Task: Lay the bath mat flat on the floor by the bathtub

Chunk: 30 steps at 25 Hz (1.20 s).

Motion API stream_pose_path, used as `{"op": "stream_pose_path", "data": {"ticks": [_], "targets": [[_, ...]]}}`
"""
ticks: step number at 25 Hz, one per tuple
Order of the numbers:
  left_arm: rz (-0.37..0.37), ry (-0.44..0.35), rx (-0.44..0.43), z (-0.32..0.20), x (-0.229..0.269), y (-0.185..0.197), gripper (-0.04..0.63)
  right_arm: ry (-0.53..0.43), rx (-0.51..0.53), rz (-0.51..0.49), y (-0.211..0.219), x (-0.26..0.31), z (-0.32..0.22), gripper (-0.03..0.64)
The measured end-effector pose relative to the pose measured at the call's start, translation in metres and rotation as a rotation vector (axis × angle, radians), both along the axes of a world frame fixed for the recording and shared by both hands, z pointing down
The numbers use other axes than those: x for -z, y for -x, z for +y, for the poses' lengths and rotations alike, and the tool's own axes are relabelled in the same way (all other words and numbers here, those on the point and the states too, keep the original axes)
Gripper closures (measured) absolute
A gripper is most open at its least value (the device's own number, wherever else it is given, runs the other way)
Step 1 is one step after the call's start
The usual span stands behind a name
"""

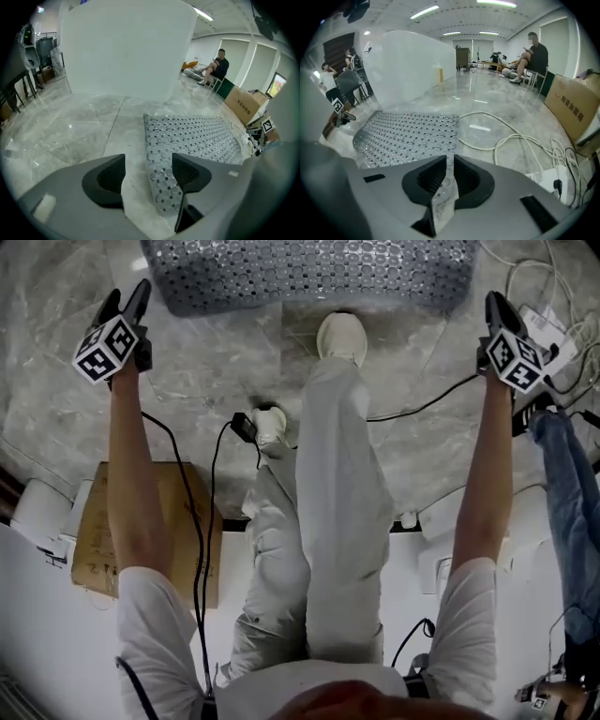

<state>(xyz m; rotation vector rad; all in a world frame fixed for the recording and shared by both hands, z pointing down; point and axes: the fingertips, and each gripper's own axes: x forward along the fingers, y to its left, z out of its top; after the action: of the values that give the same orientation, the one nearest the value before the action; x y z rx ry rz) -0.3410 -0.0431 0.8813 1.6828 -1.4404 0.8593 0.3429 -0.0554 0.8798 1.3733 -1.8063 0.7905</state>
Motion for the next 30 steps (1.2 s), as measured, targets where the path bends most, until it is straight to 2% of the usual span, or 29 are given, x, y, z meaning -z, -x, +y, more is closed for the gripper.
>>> {"op": "stream_pose_path", "data": {"ticks": [4,7,11,14,18,20,23,30], "targets": [[0.053,-0.023,-0.001,0.021,0.07,-0.027,0.246,-0.012,-0.015,-0.053,0.051,0.068,0.04,0.503],[0.09,-0.054,0.002,0.033,0.137,-0.05,0.231,-0.042,-0.011,-0.079,0.091,0.132,0.058,0.479],[0.13,-0.079,-0.051,0.054,0.247,-0.087,0.227,-0.082,-0.03,-0.172,0.147,0.243,0.076,0.459],[0.148,-0.104,-0.131,0.069,0.34,-0.109,0.227,-0.128,-0.009,-0.223,0.187,0.343,0.087,0.454],[0.166,-0.19,-0.207,0.07,0.465,-0.121,0.227,-0.236,-0.026,-0.289,0.221,0.477,0.086,0.445],[0.15,-0.229,-0.248,0.079,0.522,-0.127,0.227,-0.276,-0.011,-0.302,0.234,0.537,0.093,0.443],[0.131,-0.308,-0.296,0.088,0.601,-0.134,0.229,-0.343,0.032,-0.299,0.254,0.612,0.1,0.442],[0.154,-0.507,-0.338,0.119,0.758,-0.153,0.249,-0.519,0.107,-0.322,0.29,0.771,0.12,0.437]]}}
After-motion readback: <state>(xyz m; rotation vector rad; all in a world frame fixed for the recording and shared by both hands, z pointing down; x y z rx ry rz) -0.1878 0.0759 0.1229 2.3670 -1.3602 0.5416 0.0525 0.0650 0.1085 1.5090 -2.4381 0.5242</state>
